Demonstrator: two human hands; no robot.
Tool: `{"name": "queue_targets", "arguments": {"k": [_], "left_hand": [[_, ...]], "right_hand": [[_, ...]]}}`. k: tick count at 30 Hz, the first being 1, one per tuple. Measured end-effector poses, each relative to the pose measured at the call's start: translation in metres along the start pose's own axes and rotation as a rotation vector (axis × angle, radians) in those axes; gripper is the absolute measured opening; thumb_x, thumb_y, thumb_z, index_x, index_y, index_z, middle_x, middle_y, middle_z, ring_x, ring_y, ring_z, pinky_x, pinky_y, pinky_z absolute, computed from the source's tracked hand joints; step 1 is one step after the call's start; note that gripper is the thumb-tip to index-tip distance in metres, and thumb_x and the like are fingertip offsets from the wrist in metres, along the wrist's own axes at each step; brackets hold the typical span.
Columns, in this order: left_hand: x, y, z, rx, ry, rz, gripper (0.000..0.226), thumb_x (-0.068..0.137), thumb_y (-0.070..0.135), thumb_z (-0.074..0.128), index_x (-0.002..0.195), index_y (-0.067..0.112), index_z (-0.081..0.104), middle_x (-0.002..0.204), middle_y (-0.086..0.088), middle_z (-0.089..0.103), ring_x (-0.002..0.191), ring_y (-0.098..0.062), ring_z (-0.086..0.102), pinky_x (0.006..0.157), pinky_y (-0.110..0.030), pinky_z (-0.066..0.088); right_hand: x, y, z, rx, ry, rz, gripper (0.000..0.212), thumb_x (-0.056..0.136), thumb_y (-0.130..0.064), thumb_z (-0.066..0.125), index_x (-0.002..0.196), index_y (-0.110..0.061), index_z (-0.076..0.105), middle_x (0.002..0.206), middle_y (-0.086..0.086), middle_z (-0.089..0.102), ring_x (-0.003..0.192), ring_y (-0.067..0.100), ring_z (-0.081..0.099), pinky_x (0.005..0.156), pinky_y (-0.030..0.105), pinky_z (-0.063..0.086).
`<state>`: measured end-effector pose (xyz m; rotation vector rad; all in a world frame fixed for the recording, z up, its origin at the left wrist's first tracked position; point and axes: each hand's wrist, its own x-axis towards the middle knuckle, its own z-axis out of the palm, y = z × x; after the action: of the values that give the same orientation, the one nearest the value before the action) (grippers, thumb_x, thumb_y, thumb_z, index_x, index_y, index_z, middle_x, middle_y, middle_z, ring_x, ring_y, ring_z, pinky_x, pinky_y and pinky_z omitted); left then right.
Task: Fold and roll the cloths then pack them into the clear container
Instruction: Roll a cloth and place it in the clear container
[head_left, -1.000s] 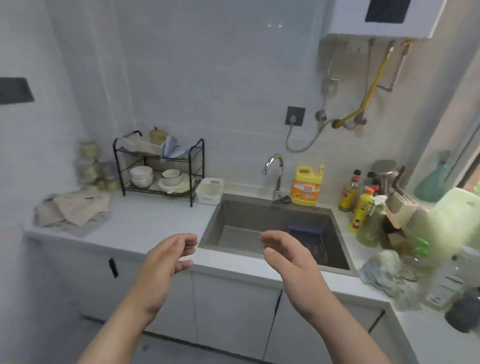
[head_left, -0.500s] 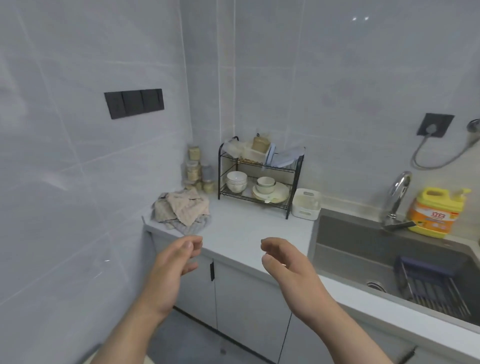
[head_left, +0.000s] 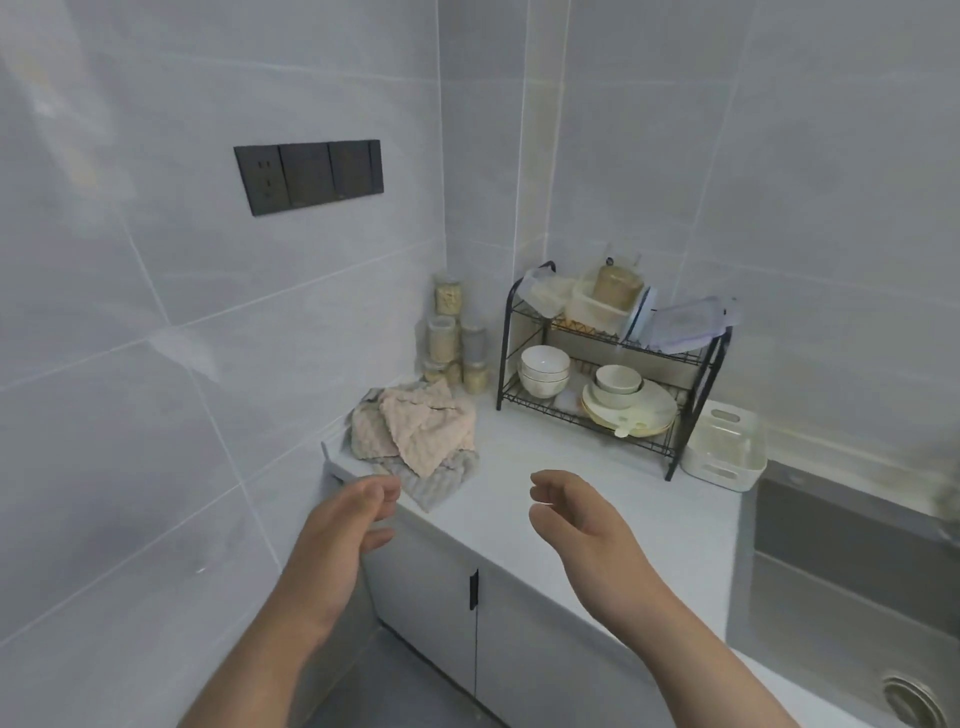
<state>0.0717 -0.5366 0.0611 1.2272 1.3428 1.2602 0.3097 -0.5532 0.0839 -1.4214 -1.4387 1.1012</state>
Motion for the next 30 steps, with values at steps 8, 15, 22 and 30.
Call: {"name": "queue_targets", "arguments": {"k": [8,15,22,30], "left_hand": [[0.138,-0.001,0.035,0.008,0.072,-0.048,0.025,0.097,0.037,0.050,0.104,0.021,0.069,0.109,-0.002,0.068,0.107,-0.017,0.062,0.095,-0.040,0.051],[0.210,0.001,0.038,0.142,0.070,-0.074,0.014,0.096,0.029,0.055,0.100,0.035,0.067,0.105,0.010,0.068,0.102,-0.012,0.064,0.097,-0.037,0.050],[0.301,0.001,0.026,0.241,-0.001,-0.060,0.013,0.096,0.026,0.057,0.105,0.032,0.065,0.106,0.015,0.066,0.102,-0.007,0.063,0.092,-0.029,0.051],[0.435,-0.038,0.018,0.339,-0.279,-0.118,0.014,0.097,0.032,0.053,0.108,0.034,0.062,0.107,0.017,0.063,0.099,-0.002,0.060,0.089,-0.028,0.050]], "right_hand": [[0.151,0.017,-0.019,0.024,-0.038,0.059,0.028,0.096,-0.022,0.053,0.122,-0.034,0.053,0.118,-0.013,0.057,0.101,0.004,0.057,0.079,0.019,0.047],[0.237,0.025,-0.010,0.049,-0.070,0.117,0.029,0.095,-0.020,0.055,0.123,-0.030,0.054,0.116,-0.005,0.058,0.104,0.012,0.058,0.089,0.033,0.050],[0.304,0.033,0.006,0.019,-0.050,0.203,0.031,0.095,-0.022,0.054,0.126,-0.029,0.052,0.118,-0.006,0.055,0.100,0.012,0.058,0.082,0.026,0.048],[0.389,0.060,0.058,0.021,0.093,0.412,0.033,0.095,-0.024,0.054,0.128,-0.025,0.053,0.116,-0.007,0.056,0.099,0.015,0.059,0.091,0.032,0.049]]}}
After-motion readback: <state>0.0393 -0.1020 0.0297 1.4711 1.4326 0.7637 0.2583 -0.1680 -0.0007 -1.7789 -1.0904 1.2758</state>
